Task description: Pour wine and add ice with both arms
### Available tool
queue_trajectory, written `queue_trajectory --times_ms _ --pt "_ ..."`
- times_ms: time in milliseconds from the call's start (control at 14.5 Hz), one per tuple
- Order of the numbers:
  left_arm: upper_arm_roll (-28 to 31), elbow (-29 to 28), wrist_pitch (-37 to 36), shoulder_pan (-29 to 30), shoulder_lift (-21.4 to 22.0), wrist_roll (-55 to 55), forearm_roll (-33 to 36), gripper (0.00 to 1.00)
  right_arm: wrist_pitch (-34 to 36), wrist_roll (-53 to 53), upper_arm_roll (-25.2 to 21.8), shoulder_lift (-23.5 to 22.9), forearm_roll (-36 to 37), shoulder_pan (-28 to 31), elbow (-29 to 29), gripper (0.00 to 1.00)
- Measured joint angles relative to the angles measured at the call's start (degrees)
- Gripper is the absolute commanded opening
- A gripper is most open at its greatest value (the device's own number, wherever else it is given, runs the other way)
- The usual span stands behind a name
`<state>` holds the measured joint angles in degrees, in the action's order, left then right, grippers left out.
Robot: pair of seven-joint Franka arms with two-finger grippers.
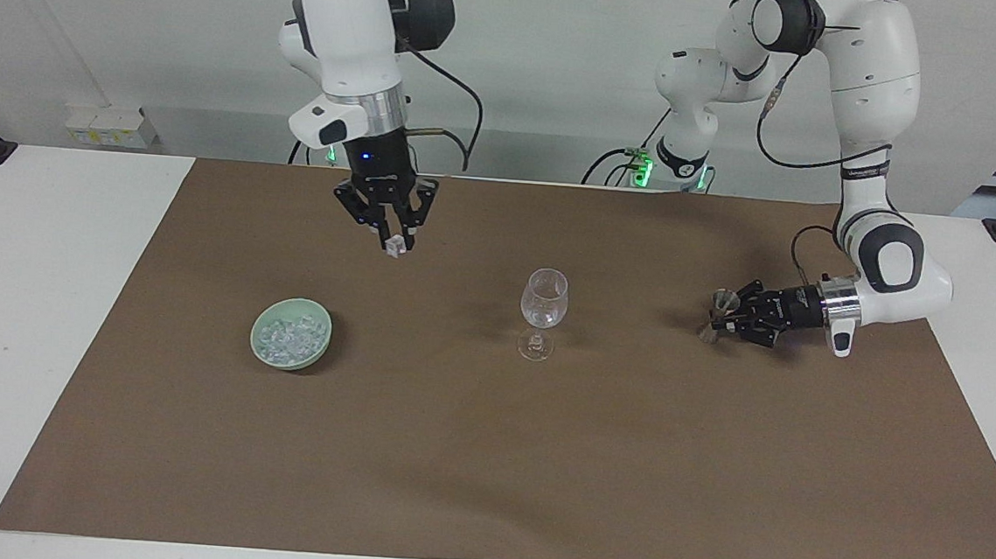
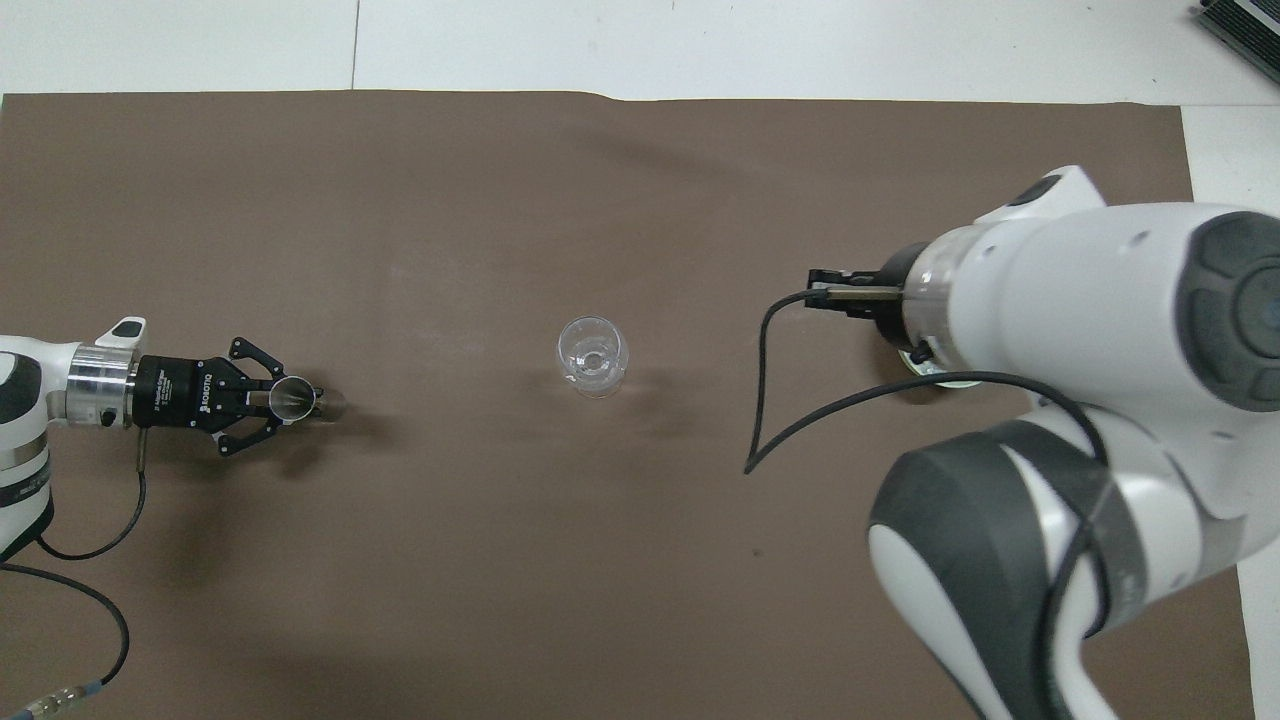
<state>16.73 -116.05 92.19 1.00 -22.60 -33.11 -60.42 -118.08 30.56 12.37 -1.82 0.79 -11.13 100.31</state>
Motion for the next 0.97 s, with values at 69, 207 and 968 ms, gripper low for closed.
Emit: queue_trajectory --times_ms 69,207,968 --pt "0.0 0.0 0.0 0.0 0.01 0.13 0.05 0.38 -0.04 4.16 0.07 -1.8 2.14 -2.6 -1.35 0.0" --pt "0.06 0.0 0.01 0.01 0.01 0.41 0.69 0.54 -0.05 11.31 0.1 -5.94 5.6 -7.63 -4.82 0.0" --pt "0.18 0.0 0.02 0.02 0.02 1.37 1.36 1.0 -0.02 17.34 0.1 -13.78 7.46 -17.24 -11.46 0.0"
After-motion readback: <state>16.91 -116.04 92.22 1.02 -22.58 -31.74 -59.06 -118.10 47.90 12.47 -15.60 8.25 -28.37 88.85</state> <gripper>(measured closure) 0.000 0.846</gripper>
